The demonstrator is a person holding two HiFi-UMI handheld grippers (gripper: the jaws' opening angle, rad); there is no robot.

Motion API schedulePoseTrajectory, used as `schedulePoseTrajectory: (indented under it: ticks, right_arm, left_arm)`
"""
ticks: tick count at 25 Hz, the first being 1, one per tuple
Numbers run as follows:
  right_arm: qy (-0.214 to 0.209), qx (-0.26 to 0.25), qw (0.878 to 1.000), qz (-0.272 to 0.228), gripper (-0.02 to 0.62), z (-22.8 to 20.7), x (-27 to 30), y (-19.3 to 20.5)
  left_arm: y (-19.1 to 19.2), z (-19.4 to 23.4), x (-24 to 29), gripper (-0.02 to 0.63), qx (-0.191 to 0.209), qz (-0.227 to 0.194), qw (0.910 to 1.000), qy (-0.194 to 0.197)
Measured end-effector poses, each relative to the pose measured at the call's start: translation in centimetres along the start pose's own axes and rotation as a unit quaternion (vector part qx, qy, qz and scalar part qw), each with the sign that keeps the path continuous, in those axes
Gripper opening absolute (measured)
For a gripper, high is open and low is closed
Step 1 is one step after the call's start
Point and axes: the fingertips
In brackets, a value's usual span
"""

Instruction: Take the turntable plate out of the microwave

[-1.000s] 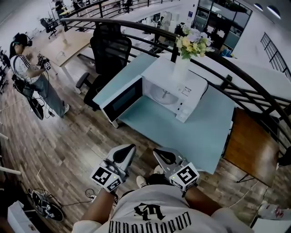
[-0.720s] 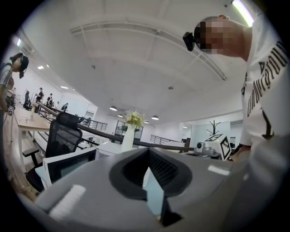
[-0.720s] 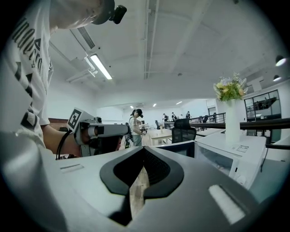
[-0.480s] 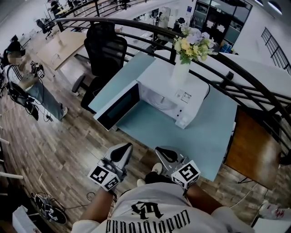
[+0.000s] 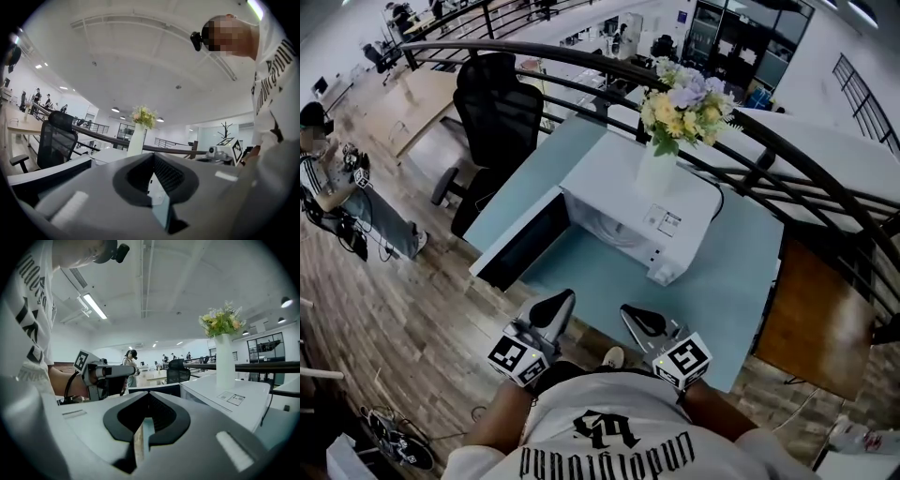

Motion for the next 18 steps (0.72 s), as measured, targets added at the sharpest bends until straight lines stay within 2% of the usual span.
schedulePoseTrajectory:
  ticks: [6, 15, 18]
  right_arm:
    - [0.007, 0.006, 1.000, 0.004, 0.005, -1.8, 1.3, -0.4]
    - [0.034, 0.059, 0.997, 0.020, 0.006, -3.4, 3.8, 1.4]
    - [0.046, 0.081, 0.995, 0.025, 0.026, -4.1, 5.5, 2.0]
  left_arm:
    - [-0.6, 1.9, 2.3, 0.049, 0.002, 0.006, 1.0000, 0.003]
    - [-0.3, 4.9, 4.7, 0.049, 0.003, 0.033, 0.9991, 0.027]
    - [-0.3, 6.5, 5.3, 0.049, -0.002, 0.044, 0.9983, 0.037]
Point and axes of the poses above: the fingertips, and each gripper's own axes: x forward along the fingers, z to its left, y out of its underside, and after that the axes turned 12 degrees about -x, right-handed
